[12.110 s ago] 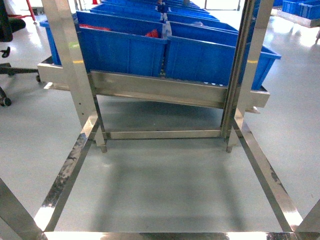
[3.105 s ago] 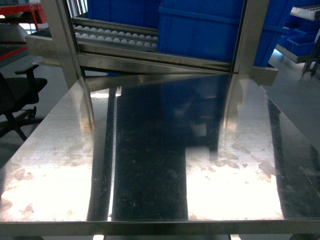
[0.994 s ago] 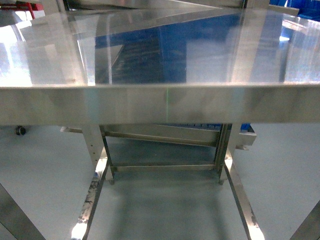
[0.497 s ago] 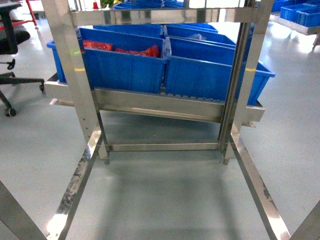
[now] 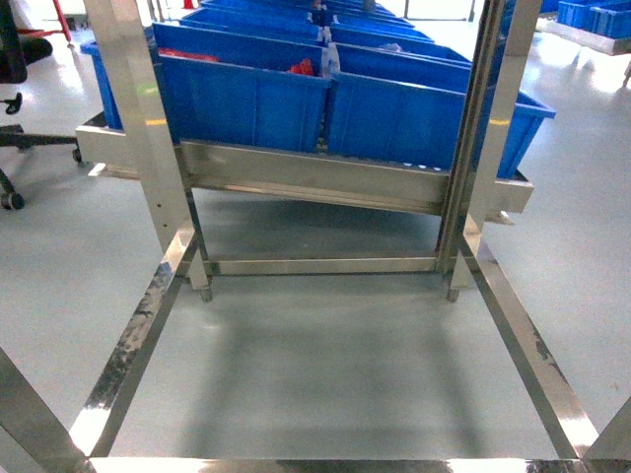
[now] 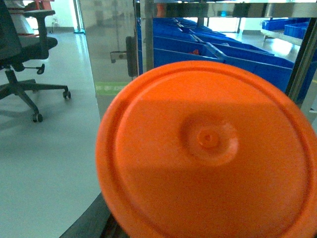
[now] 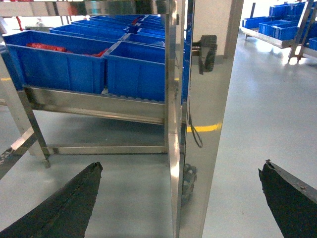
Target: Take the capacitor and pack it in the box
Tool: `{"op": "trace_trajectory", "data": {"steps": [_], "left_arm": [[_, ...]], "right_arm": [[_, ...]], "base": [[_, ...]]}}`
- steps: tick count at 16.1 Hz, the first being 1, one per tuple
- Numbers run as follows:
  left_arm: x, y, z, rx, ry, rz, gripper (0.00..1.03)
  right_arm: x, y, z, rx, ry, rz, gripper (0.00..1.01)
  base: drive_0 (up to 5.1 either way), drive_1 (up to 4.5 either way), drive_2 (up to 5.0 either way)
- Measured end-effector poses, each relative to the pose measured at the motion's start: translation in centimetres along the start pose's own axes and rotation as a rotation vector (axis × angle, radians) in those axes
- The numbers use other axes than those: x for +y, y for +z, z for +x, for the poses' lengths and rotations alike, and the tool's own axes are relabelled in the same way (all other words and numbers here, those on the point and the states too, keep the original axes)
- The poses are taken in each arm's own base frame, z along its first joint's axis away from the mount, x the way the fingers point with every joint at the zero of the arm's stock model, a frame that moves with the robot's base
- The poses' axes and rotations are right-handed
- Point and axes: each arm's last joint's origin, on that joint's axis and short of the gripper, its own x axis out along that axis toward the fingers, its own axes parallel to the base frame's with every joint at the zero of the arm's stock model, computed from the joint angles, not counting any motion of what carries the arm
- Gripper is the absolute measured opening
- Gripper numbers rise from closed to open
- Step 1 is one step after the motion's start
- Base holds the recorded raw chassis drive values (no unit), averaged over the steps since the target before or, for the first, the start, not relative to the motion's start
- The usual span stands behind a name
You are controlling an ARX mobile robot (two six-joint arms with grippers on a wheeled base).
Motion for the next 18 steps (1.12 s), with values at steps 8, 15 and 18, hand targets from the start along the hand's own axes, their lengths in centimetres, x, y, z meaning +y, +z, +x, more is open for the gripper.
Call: {"op": "trace_trajectory", "data": {"steps": [8, 15, 18], "left_arm": [[0.00, 0.00, 0.00, 0.000, 0.000, 0.000, 0.44], [0.00, 0.01, 0.00, -0.001, 0.000, 0.000, 0.44], [0.00, 0.00, 0.00, 0.000, 0.000, 0.000, 0.44]], "right_arm": [[0.00, 0.01, 0.00, -0.001, 0.000, 0.000, 0.98], [0.00, 0.01, 0.00, -0.002, 0.000, 0.000, 0.98], [0.00, 0.00, 0.00, 0.000, 0.000, 0.000, 0.98]], "base": [[0.0, 0.00, 0.0], [-4.9, 2.41, 2.7], [-5.0, 2.48, 2.5]]}}
